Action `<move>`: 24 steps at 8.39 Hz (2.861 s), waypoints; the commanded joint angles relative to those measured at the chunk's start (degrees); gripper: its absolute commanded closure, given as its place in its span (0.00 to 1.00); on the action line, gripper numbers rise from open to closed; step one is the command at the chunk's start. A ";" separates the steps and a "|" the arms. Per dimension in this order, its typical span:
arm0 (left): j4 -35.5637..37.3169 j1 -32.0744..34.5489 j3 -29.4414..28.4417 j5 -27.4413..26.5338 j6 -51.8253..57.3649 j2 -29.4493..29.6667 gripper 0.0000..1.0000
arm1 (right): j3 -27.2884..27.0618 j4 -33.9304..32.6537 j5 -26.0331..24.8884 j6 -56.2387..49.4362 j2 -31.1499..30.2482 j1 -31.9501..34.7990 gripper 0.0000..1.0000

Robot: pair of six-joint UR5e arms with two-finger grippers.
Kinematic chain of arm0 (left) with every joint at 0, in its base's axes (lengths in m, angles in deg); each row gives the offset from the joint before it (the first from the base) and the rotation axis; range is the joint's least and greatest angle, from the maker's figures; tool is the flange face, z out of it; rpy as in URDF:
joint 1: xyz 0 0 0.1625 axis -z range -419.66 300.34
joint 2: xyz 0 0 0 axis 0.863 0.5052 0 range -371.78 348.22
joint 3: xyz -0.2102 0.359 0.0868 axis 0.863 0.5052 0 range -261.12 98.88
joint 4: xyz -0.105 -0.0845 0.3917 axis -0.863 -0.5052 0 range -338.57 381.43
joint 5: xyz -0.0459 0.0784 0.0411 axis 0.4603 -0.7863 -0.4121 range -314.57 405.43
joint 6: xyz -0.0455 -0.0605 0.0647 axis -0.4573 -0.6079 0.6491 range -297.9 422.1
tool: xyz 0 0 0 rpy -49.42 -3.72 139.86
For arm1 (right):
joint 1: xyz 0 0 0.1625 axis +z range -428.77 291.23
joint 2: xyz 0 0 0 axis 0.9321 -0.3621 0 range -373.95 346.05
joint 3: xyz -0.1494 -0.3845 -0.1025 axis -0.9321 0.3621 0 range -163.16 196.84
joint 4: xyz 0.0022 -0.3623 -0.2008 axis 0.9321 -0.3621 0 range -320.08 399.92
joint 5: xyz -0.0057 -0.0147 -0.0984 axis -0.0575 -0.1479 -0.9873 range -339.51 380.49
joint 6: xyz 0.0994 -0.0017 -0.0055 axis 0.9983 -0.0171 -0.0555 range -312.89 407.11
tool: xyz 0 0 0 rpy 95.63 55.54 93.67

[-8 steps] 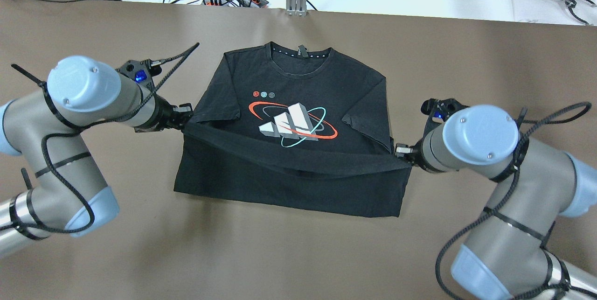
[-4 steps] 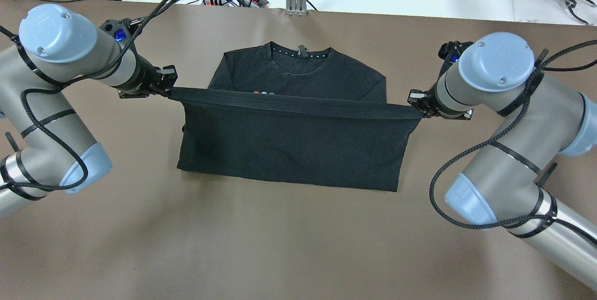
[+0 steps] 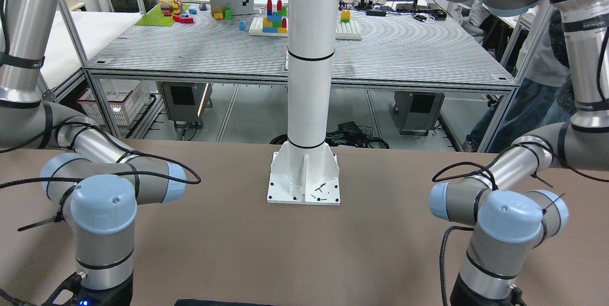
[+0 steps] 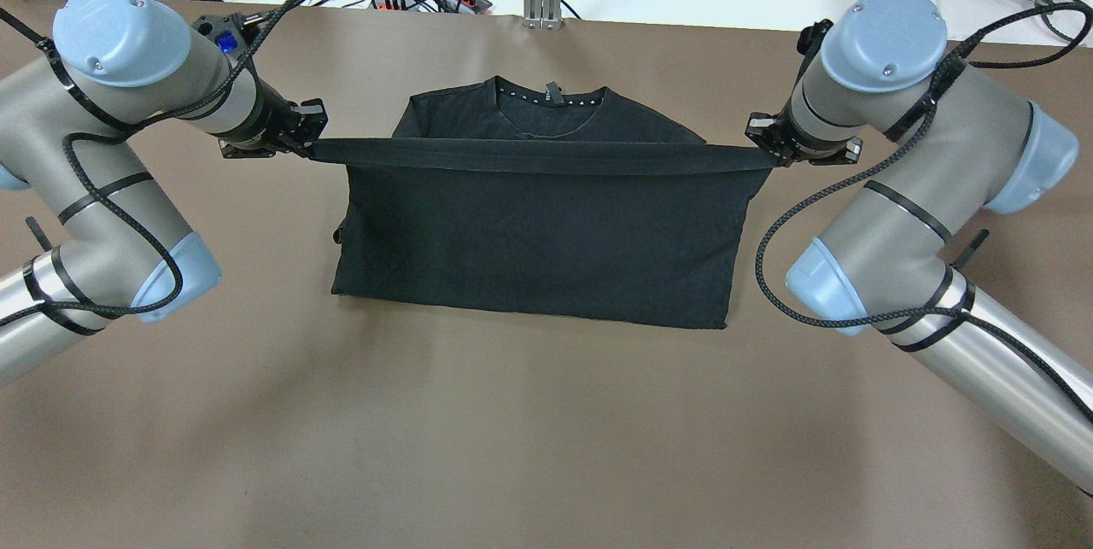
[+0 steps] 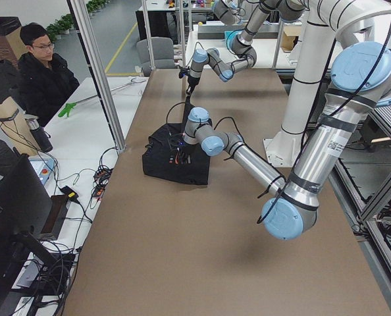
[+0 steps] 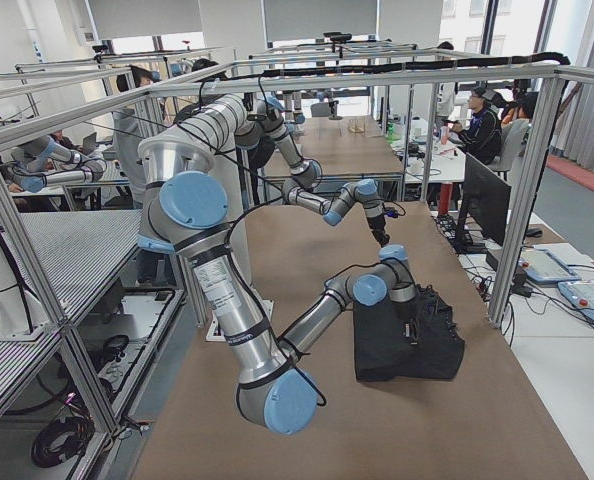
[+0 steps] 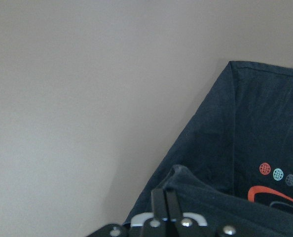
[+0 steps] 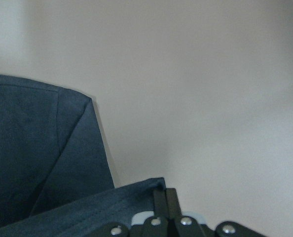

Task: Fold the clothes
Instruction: 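Lift the hem and fold it toward the collar with both grippers, then lower the hem near the collar and open both grippers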

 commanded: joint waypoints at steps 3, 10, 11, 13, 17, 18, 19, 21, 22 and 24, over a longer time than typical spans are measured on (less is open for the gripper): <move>-3.90 2.07 -14.82 0.06 2.58 9.18 1.00 | 11.81 6.01 -0.07 -1.98 5.16 1.16 1.00; -17.08 2.33 -31.36 -0.46 3.20 14.73 0.95 | 22.04 15.61 -0.16 -1.36 7.20 0.72 0.88; -19.99 2.33 -33.38 -0.55 3.29 14.73 0.94 | 22.13 15.61 -0.33 -1.19 7.72 0.63 0.88; -20.19 2.42 -33.40 -0.46 3.46 14.82 0.95 | 26.23 16.48 -0.59 -1.18 10.17 0.63 0.86; -20.19 2.68 -34.10 -0.55 5.21 14.82 0.85 | 29.68 20.62 -0.68 -0.74 10.28 0.63 0.80; -20.37 2.68 -35.24 -0.64 5.22 15.78 0.64 | 29.69 20.62 -0.68 -0.48 10.36 0.63 0.68; -21.50 2.77 -37.51 -0.73 5.31 16.83 0.35 | 29.60 20.80 -0.60 1.26 10.54 0.63 0.58; -22.74 2.86 -38.41 -0.64 5.31 16.93 0.29 | 26.11 20.98 -0.51 4.17 9.32 0.28 0.49; -22.74 2.86 -38.41 -0.73 5.31 16.93 0.28 | 21.04 20.89 -0.16 4.26 5.48 -0.76 0.46; -22.74 2.86 -38.15 -0.64 5.05 16.84 0.27 | 10.22 21.24 -0.59 4.35 -3.84 -7.59 0.41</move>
